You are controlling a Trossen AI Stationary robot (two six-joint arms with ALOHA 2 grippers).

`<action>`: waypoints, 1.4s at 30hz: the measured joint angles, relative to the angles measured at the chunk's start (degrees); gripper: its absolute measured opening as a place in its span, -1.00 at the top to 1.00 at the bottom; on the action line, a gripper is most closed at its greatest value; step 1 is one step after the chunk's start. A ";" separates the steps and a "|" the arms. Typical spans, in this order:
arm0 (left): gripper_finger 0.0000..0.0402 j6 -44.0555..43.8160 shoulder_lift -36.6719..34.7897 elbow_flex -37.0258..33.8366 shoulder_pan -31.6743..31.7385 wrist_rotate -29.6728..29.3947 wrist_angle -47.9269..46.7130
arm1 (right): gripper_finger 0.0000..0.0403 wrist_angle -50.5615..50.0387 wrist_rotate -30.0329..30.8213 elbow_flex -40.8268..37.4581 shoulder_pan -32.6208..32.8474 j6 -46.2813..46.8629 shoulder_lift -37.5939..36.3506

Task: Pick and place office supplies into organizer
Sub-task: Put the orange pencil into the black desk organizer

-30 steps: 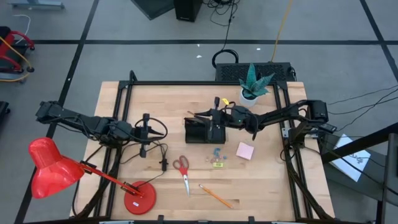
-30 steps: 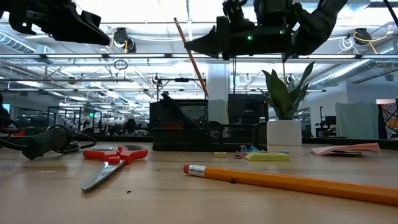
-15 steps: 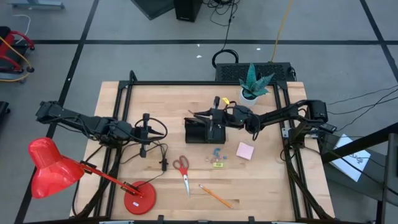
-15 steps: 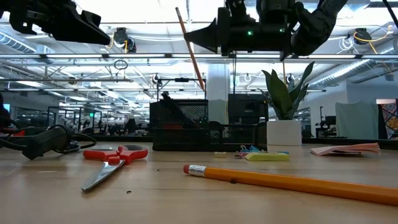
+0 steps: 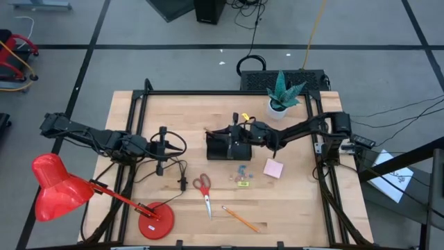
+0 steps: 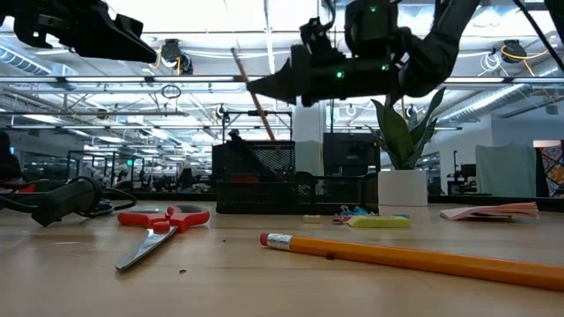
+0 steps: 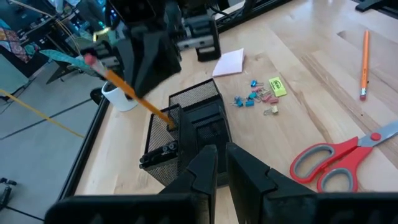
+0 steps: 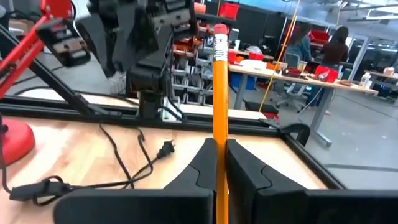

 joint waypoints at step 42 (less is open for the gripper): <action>0.78 0.50 0.07 0.00 0.00 0.26 0.38 | 0.94 2.29 6.11 0.53 -1.30 7.70 10.32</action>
